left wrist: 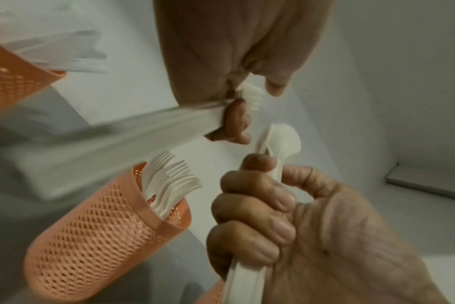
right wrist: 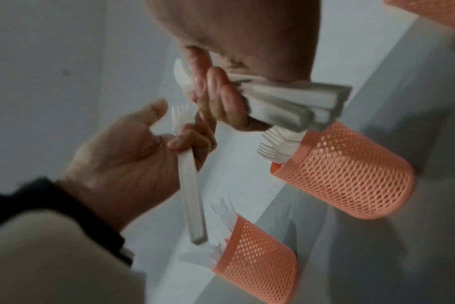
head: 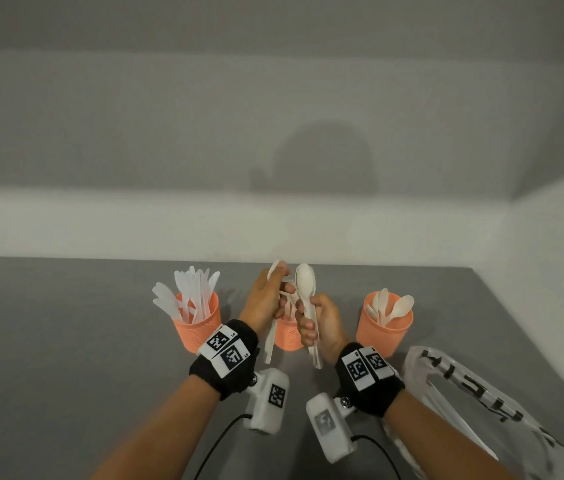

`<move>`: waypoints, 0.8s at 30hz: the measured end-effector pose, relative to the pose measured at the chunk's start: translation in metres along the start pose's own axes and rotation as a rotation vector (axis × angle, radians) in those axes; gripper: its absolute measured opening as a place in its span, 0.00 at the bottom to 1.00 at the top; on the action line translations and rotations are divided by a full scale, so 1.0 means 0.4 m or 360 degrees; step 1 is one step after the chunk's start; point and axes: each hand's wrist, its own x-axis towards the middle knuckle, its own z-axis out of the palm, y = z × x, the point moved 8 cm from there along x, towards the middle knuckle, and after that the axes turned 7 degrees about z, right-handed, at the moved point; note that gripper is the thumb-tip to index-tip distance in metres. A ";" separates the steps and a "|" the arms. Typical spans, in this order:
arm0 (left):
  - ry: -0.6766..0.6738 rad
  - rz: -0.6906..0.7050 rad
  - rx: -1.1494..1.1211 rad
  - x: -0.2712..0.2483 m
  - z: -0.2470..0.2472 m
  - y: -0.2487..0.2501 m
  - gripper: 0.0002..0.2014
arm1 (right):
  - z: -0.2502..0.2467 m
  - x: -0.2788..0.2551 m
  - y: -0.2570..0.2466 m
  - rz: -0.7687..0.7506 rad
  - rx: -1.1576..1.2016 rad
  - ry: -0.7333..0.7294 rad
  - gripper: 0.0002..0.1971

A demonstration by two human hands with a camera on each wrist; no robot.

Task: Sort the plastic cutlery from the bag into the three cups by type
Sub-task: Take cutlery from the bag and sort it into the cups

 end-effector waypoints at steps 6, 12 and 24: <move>0.0016 0.0022 0.0079 0.008 -0.007 -0.024 0.06 | -0.054 -0.038 -0.062 -0.0183 -0.0040 0.0069 0.18; -0.0014 0.0193 0.0209 0.034 -0.015 -0.002 0.10 | -0.161 -0.088 -0.175 -0.0395 0.0022 0.0354 0.11; 0.0244 0.0757 0.0535 0.105 -0.007 0.108 0.08 | -0.362 -0.113 -0.301 -0.0689 0.0152 0.0919 0.08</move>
